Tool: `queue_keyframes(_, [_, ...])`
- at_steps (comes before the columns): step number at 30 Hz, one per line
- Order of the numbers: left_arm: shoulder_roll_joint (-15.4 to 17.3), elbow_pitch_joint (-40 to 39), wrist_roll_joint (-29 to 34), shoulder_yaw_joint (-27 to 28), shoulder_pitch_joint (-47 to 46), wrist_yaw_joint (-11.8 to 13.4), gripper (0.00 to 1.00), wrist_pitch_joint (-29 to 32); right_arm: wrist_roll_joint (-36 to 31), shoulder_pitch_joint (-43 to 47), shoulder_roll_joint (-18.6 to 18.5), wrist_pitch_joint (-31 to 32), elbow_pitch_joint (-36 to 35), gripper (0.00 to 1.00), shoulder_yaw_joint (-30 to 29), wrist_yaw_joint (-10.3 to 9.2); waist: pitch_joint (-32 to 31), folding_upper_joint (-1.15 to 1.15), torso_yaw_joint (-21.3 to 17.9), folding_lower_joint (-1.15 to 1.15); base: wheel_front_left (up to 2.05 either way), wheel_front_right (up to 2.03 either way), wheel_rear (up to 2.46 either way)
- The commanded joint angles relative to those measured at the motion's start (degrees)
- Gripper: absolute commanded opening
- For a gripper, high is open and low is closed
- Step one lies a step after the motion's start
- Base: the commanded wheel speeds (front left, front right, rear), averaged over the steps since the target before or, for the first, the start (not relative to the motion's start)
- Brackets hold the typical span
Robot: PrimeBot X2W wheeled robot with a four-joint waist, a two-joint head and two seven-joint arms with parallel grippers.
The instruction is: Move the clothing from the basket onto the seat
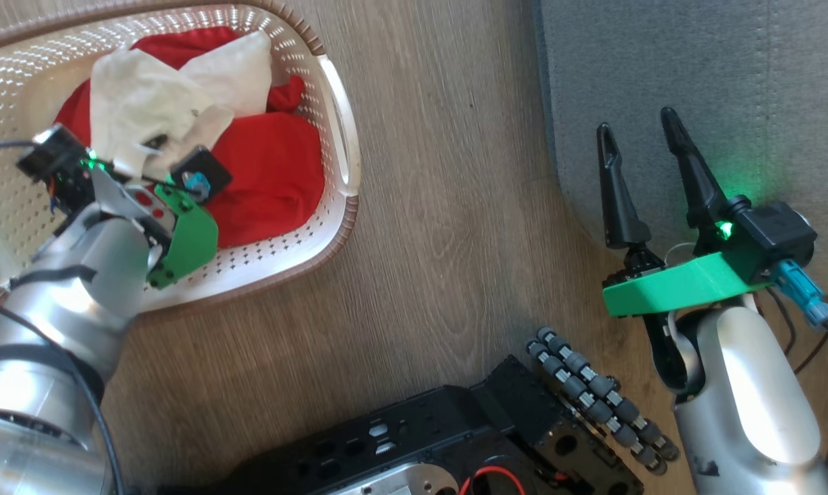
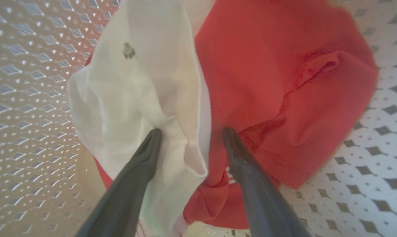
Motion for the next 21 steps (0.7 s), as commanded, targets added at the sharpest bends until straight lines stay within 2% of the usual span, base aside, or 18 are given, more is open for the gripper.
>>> queue_keyframes(1, [1.6,0.2,0.2,0.6,-0.7,0.7,1.0,0.7,1.2,2.7,-0.6,0.1,0.8,1.0,0.2,-0.01,0.8,0.0,0.0,0.0,0.0,0.0,0.0])
queue_keyframes(9, [1.3,1.2,0.0,-0.4,-3.0,0.0,1.0,5.1,1.4,3.4,-0.6,0.1,-0.7,1.0,0.9,-0.01,2.4,0.0,0.2,0.0,0.0,0.0,0.0])
queue_keyframes(10, [1.3,1.3,-0.3,-0.3,-3.1,-0.2,0.95,5.9,1.4,3.5,-0.6,0.1,-0.9,1.0,0.9,-0.01,2.5,0.0,0.2,0.0,0.0,0.0,0.0])
queue_keyframes(11, [1.3,1.3,-0.6,-0.3,-3.2,-0.5,0.53,6.7,1.4,3.6,-0.6,0.1,-1.1,1.0,0.9,-0.01,2.6,0.0,0.3,0.0,0.0,0.0,0.0])
queue_keyframes(12, [1.2,1.4,-0.8,-0.3,-3.3,-0.8,0.22,7.4,1.4,3.7,-0.6,0.1,-1.2,1.0,0.8,-0.01,2.7,0.0,0.3,0.0,0.0,0.0,0.0])
queue_keyframes(13, [1.2,1.4,-1.0,-0.3,-3.4,-1.0,0.0,7.8,1.4,3.6,-0.6,0.1,-1.2,1.0,0.8,-0.01,2.9,0.0,0.4,0.0,0.0,0.0,0.0])
queue_keyframes(21, [1.7,1.5,-3.0,0.0,-2.8,-0.4,0.0,6.3,1.7,1.0,-0.6,0.1,-0.3,1.0,2.1,-0.01,1.4,0.0,0.4,0.0,0.0,0.0,0.0])
